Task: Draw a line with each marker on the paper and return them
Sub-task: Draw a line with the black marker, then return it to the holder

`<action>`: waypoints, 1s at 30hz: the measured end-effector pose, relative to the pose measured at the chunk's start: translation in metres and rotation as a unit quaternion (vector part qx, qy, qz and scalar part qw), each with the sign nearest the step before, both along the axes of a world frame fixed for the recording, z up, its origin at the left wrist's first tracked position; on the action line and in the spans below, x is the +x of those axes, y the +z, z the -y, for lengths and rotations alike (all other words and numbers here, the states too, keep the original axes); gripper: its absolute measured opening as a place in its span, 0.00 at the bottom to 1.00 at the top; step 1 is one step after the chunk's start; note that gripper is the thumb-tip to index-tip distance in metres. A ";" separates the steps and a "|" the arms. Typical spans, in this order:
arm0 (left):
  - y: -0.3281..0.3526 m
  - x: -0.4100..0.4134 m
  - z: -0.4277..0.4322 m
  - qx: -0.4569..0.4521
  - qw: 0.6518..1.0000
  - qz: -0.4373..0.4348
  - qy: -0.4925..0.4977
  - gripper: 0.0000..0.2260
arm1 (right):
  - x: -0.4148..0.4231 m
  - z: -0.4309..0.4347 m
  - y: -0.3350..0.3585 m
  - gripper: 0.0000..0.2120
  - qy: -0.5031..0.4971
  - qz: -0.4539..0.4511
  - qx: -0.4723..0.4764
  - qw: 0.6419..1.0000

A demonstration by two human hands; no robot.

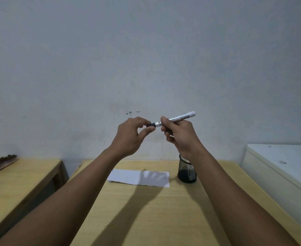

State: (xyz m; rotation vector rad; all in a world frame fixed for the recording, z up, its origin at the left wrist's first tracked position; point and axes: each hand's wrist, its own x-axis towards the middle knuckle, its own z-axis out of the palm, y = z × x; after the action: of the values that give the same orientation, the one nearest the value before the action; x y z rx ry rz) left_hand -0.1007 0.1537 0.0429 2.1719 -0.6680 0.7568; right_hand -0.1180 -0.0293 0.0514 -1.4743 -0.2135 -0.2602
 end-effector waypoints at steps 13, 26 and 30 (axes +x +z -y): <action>-0.030 0.018 -0.094 0.087 0.992 -0.094 0.003 0.15 | 0.038 -0.078 -0.039 0.10 0.098 -0.029 -0.034 0.994; -0.096 0.053 -0.149 -0.063 0.940 -0.328 -0.065 0.19 | 0.097 -0.115 -0.102 0.08 0.176 -0.078 -0.057 0.980; -0.130 0.071 -0.156 0.001 0.973 -0.215 0.087 0.12 | 0.112 -0.123 -0.128 0.07 0.095 -0.082 -0.050 0.991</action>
State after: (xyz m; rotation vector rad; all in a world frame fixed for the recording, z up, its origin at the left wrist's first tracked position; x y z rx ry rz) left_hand -0.0298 0.3095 -0.0869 2.3137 -0.2582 0.3461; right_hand -0.0063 0.0935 -0.0769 -1.5539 -0.2355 0.0258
